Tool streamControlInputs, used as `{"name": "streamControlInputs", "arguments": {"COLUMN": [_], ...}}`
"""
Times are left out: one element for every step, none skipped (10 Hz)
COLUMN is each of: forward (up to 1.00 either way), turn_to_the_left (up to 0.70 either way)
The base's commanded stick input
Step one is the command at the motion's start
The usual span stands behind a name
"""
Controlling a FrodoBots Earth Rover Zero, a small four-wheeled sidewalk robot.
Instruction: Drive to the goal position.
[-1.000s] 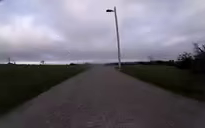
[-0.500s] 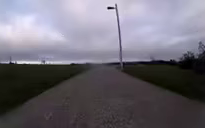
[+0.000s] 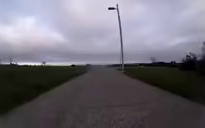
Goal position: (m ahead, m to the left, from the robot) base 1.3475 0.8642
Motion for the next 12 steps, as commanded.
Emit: {"name": "streamControlInputs", "arguments": {"forward": [0.85, 0.85, 0.85, 0.85, 0.85, 0.85, 0.85, 0.85, 0.85, 0.85, 0.85, 0.85], "turn_to_the_left": [0.00, 0.00, 0.00, 0.00, 0.00, 0.00, 0.00, 0.00, 0.00, 0.00, 0.00, 0.00]}}
